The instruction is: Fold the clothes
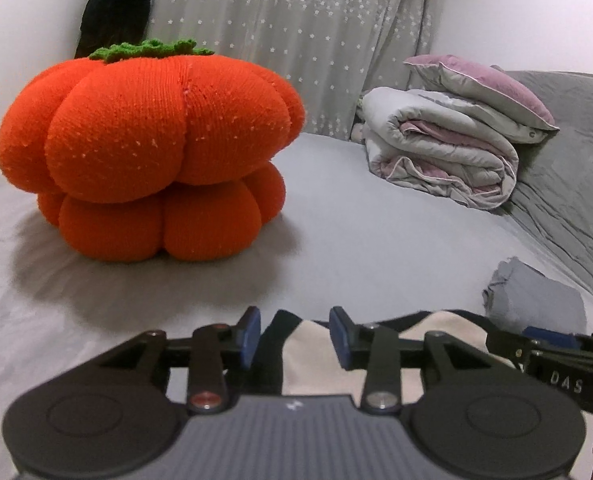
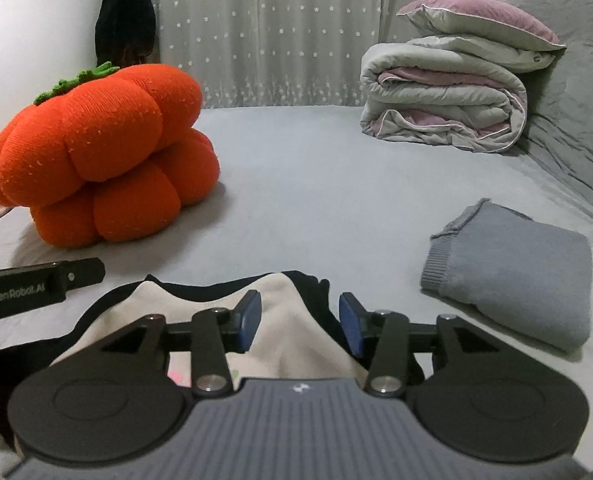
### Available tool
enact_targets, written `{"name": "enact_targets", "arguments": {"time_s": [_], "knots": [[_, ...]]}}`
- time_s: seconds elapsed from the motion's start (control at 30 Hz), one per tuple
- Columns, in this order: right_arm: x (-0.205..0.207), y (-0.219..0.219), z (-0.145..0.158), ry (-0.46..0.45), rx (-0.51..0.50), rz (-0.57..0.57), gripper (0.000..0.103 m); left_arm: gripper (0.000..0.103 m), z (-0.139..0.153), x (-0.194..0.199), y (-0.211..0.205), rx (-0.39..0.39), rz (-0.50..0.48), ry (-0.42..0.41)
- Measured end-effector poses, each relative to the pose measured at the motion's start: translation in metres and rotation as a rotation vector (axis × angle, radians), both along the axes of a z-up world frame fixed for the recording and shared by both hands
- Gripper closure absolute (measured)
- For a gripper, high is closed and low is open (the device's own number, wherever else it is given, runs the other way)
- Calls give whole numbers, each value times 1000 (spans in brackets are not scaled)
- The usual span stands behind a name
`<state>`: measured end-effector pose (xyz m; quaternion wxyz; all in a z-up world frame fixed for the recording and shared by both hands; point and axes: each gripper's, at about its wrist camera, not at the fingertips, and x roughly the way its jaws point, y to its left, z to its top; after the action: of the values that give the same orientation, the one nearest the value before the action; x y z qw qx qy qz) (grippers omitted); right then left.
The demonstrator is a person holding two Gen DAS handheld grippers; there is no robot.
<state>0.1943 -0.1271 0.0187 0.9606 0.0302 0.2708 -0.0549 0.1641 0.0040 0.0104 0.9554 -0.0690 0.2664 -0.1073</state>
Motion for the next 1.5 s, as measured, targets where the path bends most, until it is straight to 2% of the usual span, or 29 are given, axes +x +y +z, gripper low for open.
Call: {"name": "enact_targets", "arguments": {"time_s": [0.47,0.7,0.83,1.07,1.33,1.5], "knots": [[-59,12,21,0,15,21,55,61,7,-77,3,6,-55,68],[-90,18,16,29,27,28,54,60,0,-110,15,-51,-45,157],[-108,20,12,47,21,28,54,60,-1,-130,17,-59,-45,186],[-135,19,8,78,39,14,53,56,-8,-154,24,-106,-51,251],[-159,14,-20,128,64,1,49,56,-37,-171,18,-61,-129,295],[-162,12,-43,232,95,-1,49,56,-54,-175,20,-57,-161,329]]}}
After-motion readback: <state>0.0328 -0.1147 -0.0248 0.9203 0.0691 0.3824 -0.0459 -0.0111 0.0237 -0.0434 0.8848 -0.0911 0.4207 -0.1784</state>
